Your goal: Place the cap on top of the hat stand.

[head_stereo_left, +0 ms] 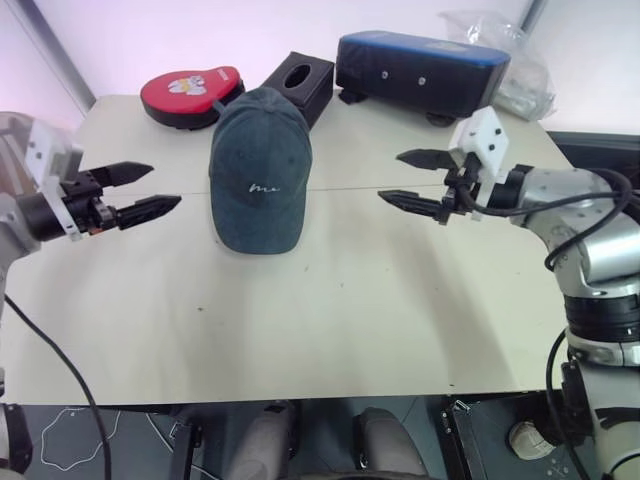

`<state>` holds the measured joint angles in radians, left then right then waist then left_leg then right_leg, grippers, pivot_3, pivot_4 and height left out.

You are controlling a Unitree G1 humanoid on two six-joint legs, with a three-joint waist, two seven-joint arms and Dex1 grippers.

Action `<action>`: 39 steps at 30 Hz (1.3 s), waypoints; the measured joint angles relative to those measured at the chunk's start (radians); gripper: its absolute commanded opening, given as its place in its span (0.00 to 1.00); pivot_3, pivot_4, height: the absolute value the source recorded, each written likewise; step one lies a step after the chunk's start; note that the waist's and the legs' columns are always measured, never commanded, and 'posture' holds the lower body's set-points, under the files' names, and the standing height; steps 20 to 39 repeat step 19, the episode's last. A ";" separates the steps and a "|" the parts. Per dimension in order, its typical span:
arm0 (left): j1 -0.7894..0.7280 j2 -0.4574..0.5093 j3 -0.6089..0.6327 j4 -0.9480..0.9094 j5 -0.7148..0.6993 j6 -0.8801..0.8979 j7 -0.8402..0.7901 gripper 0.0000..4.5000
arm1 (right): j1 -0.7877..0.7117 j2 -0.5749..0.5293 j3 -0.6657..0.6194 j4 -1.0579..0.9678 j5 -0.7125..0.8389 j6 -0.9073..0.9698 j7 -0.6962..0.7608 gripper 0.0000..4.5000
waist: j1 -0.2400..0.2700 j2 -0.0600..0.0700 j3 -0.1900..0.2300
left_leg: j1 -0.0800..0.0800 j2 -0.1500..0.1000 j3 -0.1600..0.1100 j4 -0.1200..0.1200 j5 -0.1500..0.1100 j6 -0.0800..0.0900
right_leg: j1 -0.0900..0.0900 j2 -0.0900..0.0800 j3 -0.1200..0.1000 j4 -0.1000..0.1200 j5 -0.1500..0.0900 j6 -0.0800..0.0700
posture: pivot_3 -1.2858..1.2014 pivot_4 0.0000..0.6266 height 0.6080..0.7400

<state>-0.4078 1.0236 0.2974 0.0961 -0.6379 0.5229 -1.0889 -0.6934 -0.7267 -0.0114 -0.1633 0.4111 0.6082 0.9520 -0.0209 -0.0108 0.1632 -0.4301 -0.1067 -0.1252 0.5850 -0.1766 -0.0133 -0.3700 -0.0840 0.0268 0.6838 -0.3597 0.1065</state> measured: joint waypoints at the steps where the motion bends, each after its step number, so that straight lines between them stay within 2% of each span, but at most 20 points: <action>1: 0.024 0.007 0.005 -0.002 0.000 0.004 -0.013 0.93 | 0.006 0.000 0.000 -0.014 0.007 0.008 0.002 0.78 | -0.001 0.000 0.000 | 0.000 0.000 0.000 0.000 0.000 0.000 | 0.000 0.000 0.000 0.000 0.000 0.000 | 0.52 0.24 1.00; 8: 0.081 0.035 0.051 -0.025 -0.003 0.031 -0.050 0.93 | 0.025 0.001 0.007 -0.052 0.027 0.039 0.006 0.78 | 0.004 0.000 0.000 | -0.002 0.000 0.000 0.001 0.000 0.000 | -0.001 -0.001 -0.001 0.000 0.000 0.000 | 0.52 0.24 1.00; 39: 0.080 0.036 0.052 -0.029 -0.002 0.038 -0.064 0.93 | 0.025 0.001 0.015 -0.052 0.027 0.039 0.007 0.78 | 0.002 0.000 0.000 | -0.002 0.000 0.000 0.001 0.000 0.000 | -0.001 -0.001 -0.001 0.000 0.000 0.000 | 0.52 0.24 1.00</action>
